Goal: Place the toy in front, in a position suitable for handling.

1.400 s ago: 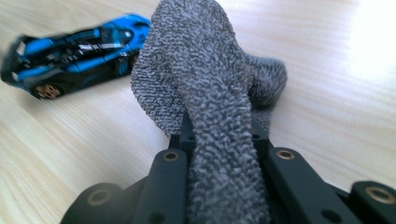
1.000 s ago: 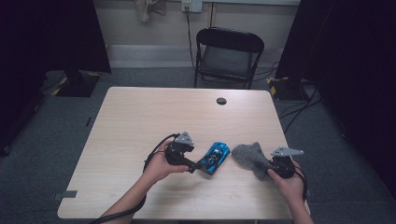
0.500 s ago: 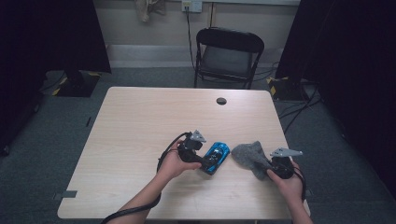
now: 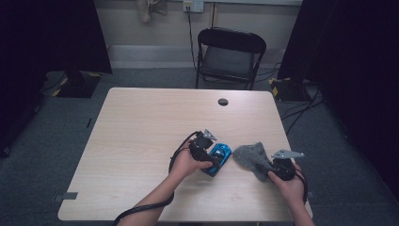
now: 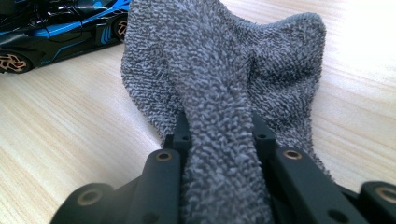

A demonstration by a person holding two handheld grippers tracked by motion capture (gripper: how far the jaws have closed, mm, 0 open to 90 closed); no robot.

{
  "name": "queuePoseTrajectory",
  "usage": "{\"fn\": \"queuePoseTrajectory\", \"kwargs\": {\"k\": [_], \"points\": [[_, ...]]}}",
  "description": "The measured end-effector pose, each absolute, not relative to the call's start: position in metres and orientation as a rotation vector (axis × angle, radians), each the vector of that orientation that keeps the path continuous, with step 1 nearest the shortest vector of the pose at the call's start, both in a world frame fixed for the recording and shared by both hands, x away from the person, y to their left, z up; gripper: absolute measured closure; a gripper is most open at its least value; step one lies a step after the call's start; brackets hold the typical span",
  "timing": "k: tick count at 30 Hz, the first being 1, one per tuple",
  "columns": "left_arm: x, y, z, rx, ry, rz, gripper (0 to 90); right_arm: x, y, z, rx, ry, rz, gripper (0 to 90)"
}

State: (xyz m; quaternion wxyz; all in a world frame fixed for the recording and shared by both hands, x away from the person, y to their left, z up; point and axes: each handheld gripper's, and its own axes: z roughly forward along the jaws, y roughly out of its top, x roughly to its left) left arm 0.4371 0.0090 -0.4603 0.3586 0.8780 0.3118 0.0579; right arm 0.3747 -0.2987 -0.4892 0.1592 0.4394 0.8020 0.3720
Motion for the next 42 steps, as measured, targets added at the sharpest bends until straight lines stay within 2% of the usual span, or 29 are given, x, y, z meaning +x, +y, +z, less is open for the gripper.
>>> {"fn": "queuePoseTrajectory", "kwargs": {"k": [15,20,42], "points": [[0.444,-0.007,-0.470,2.267,0.855,0.114,18.0,0.375,-0.299,-0.490,1.273,2.285,1.071,71.3],[0.442,-0.016,-0.475,2.314,0.842,0.159,17.8,0.375,-0.299,-0.490,1.276,2.286,1.075,71.1],[0.440,-0.023,-0.486,2.325,0.863,0.214,17.7,0.375,-0.297,-0.491,1.273,2.285,1.072,70.1]]}}
